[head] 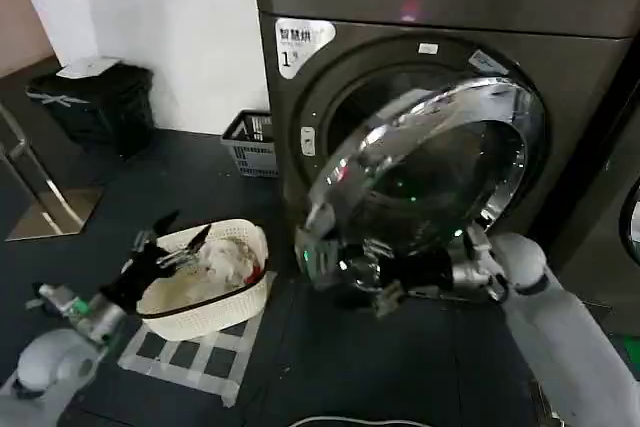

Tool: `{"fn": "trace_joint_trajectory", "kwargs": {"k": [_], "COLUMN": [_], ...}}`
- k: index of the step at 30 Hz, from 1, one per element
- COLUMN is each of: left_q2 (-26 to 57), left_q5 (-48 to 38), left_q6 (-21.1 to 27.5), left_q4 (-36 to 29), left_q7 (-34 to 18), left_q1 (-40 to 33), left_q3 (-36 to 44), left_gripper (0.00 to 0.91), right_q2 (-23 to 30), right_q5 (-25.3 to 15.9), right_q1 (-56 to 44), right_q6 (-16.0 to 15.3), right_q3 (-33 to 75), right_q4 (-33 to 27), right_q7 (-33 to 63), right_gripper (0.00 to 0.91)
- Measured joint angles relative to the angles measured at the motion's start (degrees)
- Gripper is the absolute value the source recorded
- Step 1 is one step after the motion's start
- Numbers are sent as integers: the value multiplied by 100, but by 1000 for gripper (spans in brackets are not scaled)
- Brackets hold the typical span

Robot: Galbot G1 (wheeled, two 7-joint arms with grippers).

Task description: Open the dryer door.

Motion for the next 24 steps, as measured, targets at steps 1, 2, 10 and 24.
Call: {"fn": "trace_joint_trajectory", "kwargs": {"k": [1, 2, 10, 24], "left_q2": [17, 37, 91, -478], "left_q5": [-45, -82, -215, -601], "left_q6": [8, 14, 62, 274], "left_q4": [57, 124, 489, 980], "left_q7": [4, 17, 99, 767], "left_q1": [-91, -197, -1137, -3009], "left_q3": [119, 252, 1309, 3268], "left_gripper": [907, 907, 907, 907], "right_q2": [-39, -84, -438, -518], "right_q5": [26, 65, 409, 954], "right_q1": [-59, -119, -655, -1930], "right_q6": [56, 96, 529, 571], "right_q3": [56, 125, 893, 3347], "right_q4": [-7, -24, -12, -146], "right_q7": [-10, -16, -35, 436], "right_gripper": [907, 907, 907, 907]}}
